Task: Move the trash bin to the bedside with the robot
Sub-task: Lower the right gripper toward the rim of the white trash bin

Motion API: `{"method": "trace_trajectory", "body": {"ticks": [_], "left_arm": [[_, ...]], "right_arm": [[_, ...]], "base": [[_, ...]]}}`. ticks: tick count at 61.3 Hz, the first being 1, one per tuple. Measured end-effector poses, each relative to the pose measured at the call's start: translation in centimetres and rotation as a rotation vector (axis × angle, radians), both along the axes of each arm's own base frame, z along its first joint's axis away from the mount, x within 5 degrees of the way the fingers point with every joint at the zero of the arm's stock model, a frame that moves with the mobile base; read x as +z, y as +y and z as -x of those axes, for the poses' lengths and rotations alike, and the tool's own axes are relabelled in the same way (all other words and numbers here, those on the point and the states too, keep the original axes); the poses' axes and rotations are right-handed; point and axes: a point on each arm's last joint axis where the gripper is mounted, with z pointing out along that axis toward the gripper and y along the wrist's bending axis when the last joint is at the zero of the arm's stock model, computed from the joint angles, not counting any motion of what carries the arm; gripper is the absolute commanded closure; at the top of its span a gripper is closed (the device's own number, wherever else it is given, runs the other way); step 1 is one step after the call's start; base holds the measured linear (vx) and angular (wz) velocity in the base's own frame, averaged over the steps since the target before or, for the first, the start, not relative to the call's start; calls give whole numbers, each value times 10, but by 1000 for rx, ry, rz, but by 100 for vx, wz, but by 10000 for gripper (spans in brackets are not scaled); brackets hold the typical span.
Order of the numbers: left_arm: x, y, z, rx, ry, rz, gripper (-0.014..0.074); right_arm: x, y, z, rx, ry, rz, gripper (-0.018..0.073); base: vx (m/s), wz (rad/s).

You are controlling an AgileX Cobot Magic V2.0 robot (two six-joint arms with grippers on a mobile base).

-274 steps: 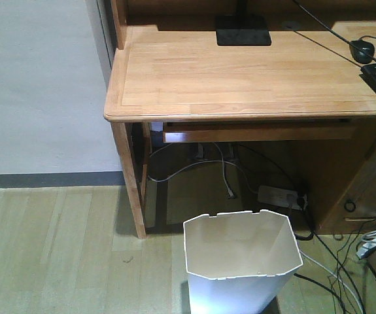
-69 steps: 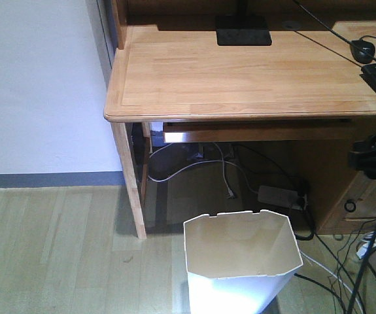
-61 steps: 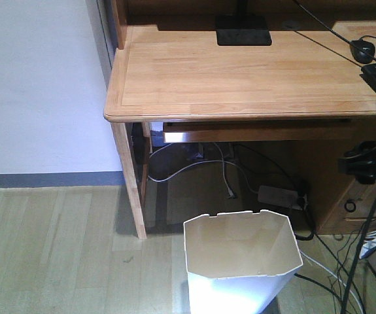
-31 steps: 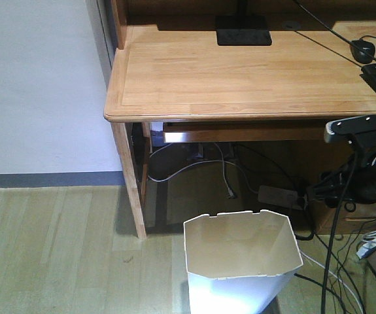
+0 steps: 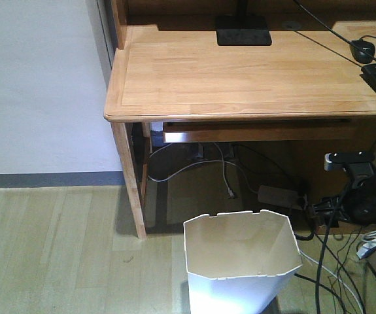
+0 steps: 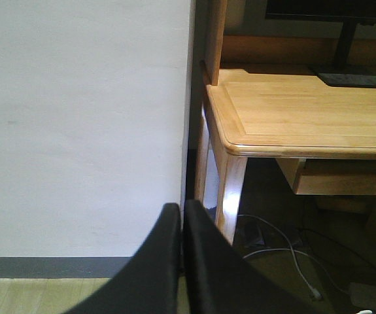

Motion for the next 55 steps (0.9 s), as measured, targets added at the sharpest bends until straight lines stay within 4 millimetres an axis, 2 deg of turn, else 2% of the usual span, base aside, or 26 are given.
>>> {"method": "trace_trajectory", "body": {"ticks": [16,40,55], "left_arm": [[0,0,0,0,0,0,602],[0,0,0,0,0,0,602],[0,0,0,0,0,0,602]], "right_arm": [[-44,-3,-30,27,72,-2,73],[-119,-7,-76,50,137,-19,73],[-171,-7,-91,74,179,-33,73]], "base": [[0,0],[0,0],[0,0]]}}
